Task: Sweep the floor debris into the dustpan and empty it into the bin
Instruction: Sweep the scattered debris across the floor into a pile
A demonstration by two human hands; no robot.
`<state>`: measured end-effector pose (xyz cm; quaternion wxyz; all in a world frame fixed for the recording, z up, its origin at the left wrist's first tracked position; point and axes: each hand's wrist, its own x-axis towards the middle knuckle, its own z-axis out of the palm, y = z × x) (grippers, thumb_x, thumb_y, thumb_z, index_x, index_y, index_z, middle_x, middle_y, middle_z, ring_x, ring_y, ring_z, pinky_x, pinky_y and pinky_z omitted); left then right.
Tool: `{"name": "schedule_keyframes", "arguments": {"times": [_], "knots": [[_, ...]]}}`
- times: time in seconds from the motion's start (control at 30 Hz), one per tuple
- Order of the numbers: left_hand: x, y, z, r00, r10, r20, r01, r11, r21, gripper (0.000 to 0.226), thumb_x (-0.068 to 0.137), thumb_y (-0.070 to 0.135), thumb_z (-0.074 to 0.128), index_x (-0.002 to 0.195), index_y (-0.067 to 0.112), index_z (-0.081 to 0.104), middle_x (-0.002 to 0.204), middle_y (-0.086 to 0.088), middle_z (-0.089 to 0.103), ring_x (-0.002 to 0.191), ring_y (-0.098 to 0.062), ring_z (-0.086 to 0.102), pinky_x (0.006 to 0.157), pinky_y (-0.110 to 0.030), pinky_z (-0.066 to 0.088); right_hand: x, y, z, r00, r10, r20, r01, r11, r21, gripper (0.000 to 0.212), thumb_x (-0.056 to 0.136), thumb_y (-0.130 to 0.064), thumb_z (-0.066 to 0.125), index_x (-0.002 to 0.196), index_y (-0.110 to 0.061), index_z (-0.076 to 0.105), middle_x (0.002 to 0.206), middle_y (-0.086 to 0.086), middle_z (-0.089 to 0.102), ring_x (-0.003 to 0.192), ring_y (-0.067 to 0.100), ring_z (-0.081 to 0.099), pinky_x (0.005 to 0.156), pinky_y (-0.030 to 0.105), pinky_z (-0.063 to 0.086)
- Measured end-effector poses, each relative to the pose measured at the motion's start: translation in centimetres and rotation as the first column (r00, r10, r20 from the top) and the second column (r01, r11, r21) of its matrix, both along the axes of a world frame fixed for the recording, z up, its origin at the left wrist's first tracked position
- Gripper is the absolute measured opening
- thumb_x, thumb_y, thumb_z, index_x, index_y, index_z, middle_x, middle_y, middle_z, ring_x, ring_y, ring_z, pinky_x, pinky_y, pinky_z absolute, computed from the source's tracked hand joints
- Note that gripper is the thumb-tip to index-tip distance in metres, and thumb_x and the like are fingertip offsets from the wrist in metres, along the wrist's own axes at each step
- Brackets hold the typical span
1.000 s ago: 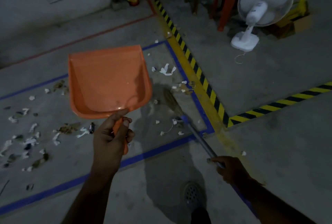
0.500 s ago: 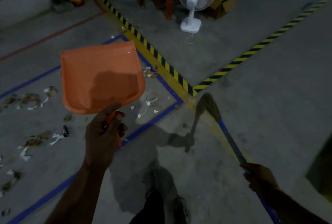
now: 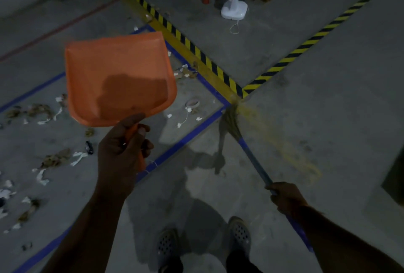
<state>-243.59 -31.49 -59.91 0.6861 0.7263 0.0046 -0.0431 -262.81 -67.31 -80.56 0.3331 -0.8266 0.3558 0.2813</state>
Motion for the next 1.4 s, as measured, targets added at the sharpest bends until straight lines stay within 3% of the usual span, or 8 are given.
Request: {"name": "schedule_keyframes", "arguments": {"times": [0.2, 0.33, 0.5, 0.73, 0.87, 1.1, 1.27, 1.4], "knots": [[-0.1, 9.9, -0.7, 0.999, 0.051, 0.010, -0.052, 0.993, 0.109, 0.028, 0.102, 0.007, 0.056, 0.127, 0.013, 0.066, 0.100, -0.008, 0.071, 0.066, -0.018, 0.063, 0.055, -0.024, 0.052, 8.0, 14.8, -2.5, 0.912, 0.402, 0.078, -0.406, 0.913, 0.039, 0.039, 0.088, -0.018, 0.064, 0.127, -0.017, 0.063, 0.126, 0.007, 0.063, 0.104, 0.024, 0.066, 0.094, 0.026, 0.050], [-0.2, 16.2, -1.5, 0.997, 0.076, 0.000, -0.075, 0.983, 0.170, 0.028, 0.103, 0.008, 0.054, 0.128, 0.013, 0.066, 0.104, -0.017, 0.068, 0.064, -0.018, 0.061, 0.051, -0.023, 0.049, 11.6, 24.2, -4.8, 0.892, 0.433, 0.130, -0.448, 0.885, 0.127, 0.038, 0.085, -0.020, 0.064, 0.123, -0.022, 0.066, 0.126, 0.009, 0.064, 0.107, 0.024, 0.064, 0.098, 0.030, 0.050], [0.6, 22.0, -1.7, 0.993, 0.114, 0.015, -0.115, 0.977, 0.179, 0.027, 0.103, 0.009, 0.056, 0.123, 0.023, 0.068, 0.100, -0.012, 0.070, 0.063, -0.017, 0.062, 0.052, -0.024, 0.050, 13.0, 30.4, -4.6, 0.856, 0.461, 0.233, -0.502, 0.848, 0.168, 0.036, 0.087, -0.017, 0.066, 0.122, -0.022, 0.067, 0.117, 0.006, 0.069, 0.098, 0.018, 0.068, 0.084, 0.013, 0.047], [1.3, 24.3, -1.1, 0.998, 0.055, 0.015, -0.055, 0.998, 0.031, 0.028, 0.102, 0.006, 0.056, 0.126, 0.015, 0.067, 0.100, -0.016, 0.067, 0.067, -0.019, 0.062, 0.057, -0.028, 0.052, 7.3, 29.5, -2.4, 0.937, 0.223, 0.269, -0.270, 0.951, 0.153, 0.034, 0.082, -0.007, 0.069, 0.109, -0.027, 0.073, 0.089, -0.008, 0.068, 0.058, -0.022, 0.054, 0.058, -0.003, 0.039], [0.5, 22.6, -0.7, 1.000, 0.015, -0.005, -0.015, 1.000, -0.026, 0.027, 0.102, 0.004, 0.056, 0.125, 0.012, 0.067, 0.099, -0.012, 0.067, 0.065, -0.018, 0.061, 0.053, -0.025, 0.049, 1.9, 25.2, -0.4, 0.975, 0.090, 0.203, -0.101, 0.994, 0.044, 0.039, 0.083, -0.009, 0.068, 0.101, -0.042, 0.064, 0.081, -0.009, 0.065, 0.049, -0.005, 0.057, 0.055, 0.008, 0.044], [-3.9, 19.2, 0.1, 0.999, -0.030, 0.017, 0.031, 0.997, -0.064, 0.025, 0.102, 0.005, 0.057, 0.123, 0.013, 0.068, 0.096, -0.007, 0.069, 0.065, -0.015, 0.062, 0.056, -0.025, 0.051, -8.2, 18.4, 2.0, 0.939, -0.290, 0.185, 0.298, 0.954, -0.020, 0.032, 0.084, -0.003, 0.067, 0.111, -0.021, 0.071, 0.078, 0.007, 0.071, 0.052, 0.028, 0.068, 0.049, 0.039, 0.058], [-8.1, 18.4, 0.2, 0.999, -0.028, 0.029, 0.030, 0.997, -0.069, 0.027, 0.101, 0.003, 0.056, 0.117, 0.021, 0.070, 0.093, -0.003, 0.071, 0.065, -0.015, 0.062, 0.055, -0.025, 0.051, -13.4, 15.9, 1.6, 0.912, -0.385, 0.144, 0.393, 0.919, -0.036, 0.032, 0.084, -0.001, 0.067, 0.112, -0.016, 0.071, 0.083, 0.007, 0.069, 0.055, 0.031, 0.069, 0.054, 0.039, 0.060], [-10.8, 19.4, 0.2, 0.999, -0.019, 0.035, 0.021, 0.997, -0.072, 0.030, 0.101, 0.004, 0.057, 0.116, 0.025, 0.072, 0.095, -0.007, 0.068, 0.064, -0.019, 0.059, 0.052, -0.024, 0.048, -15.0, 16.7, 0.6, 0.936, -0.341, 0.084, 0.344, 0.939, -0.017, 0.031, 0.084, -0.001, 0.068, 0.111, -0.016, 0.071, 0.085, 0.008, 0.067, 0.059, 0.032, 0.069, 0.052, 0.039, 0.059]]}}
